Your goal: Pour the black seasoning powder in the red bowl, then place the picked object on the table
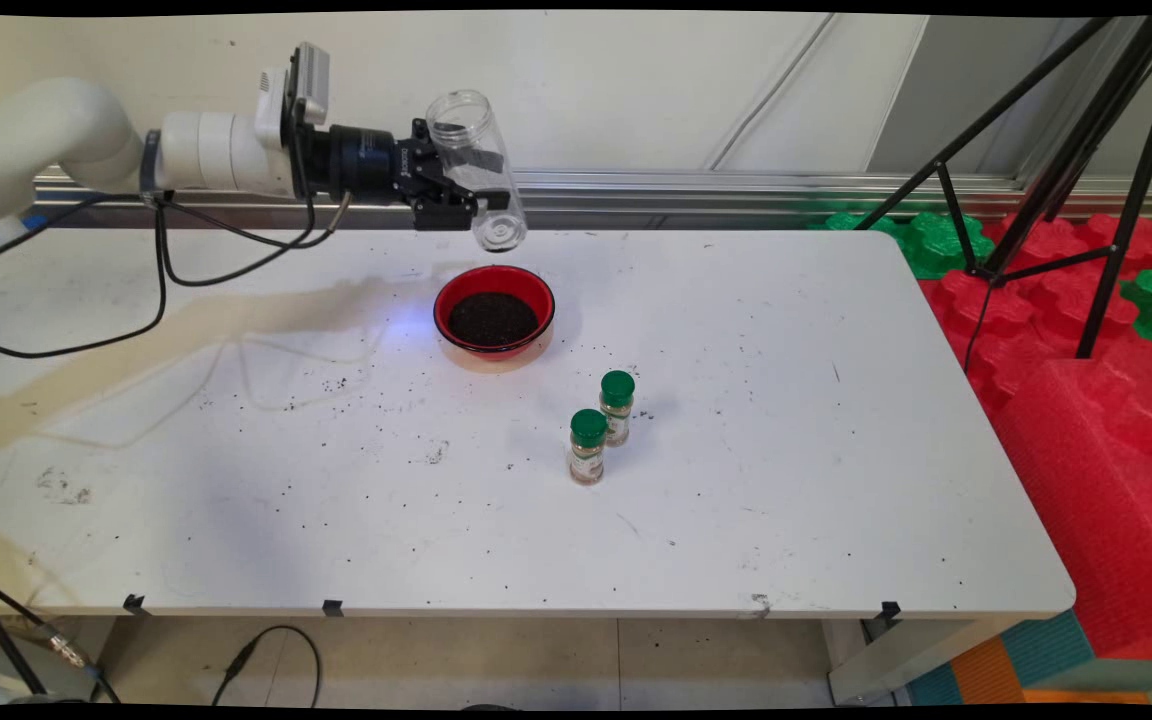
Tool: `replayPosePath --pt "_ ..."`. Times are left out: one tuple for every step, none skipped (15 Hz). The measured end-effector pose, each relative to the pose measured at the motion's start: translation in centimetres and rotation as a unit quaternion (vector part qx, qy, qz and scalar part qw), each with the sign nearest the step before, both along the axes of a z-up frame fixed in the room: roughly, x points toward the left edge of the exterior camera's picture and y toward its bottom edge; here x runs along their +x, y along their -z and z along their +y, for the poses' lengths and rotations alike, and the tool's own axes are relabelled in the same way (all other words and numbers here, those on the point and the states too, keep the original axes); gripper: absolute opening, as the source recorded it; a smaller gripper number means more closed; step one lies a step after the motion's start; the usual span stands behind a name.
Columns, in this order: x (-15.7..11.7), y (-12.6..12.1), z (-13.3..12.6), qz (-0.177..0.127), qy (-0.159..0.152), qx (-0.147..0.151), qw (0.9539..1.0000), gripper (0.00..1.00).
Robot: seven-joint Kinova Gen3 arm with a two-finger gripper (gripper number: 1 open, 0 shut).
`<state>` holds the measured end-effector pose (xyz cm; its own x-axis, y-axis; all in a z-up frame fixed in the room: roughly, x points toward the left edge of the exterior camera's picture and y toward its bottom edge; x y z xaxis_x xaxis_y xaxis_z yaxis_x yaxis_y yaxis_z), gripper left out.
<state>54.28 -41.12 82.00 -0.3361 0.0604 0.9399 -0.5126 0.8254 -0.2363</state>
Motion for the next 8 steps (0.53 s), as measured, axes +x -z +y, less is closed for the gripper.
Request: replayPosePath --pt "0.0 -0.4 0.1 0.002 0.001 0.006 1.0000 0.00" --pt "0.0 -0.8 0.2 0.004 0.002 0.011 0.9999 0.00" --pt "-0.1 -1.1 0.4 0.004 0.003 0.015 0.9999 0.00" --pt "-0.1 -1.5 0.6 0.005 0.005 0.021 0.9998 0.00" --pt "-0.2 -1.7 0.8 0.005 0.007 0.024 0.9997 0.00" --pt "-0.3 -2.1 1.0 0.005 0.008 0.029 0.9995 0.00" --pt "-0.3 -2.4 1.3 0.004 0.010 0.032 0.9994 0.00" --pt "-0.4 -2.6 1.4 0.004 0.011 0.034 0.9993 0.00"
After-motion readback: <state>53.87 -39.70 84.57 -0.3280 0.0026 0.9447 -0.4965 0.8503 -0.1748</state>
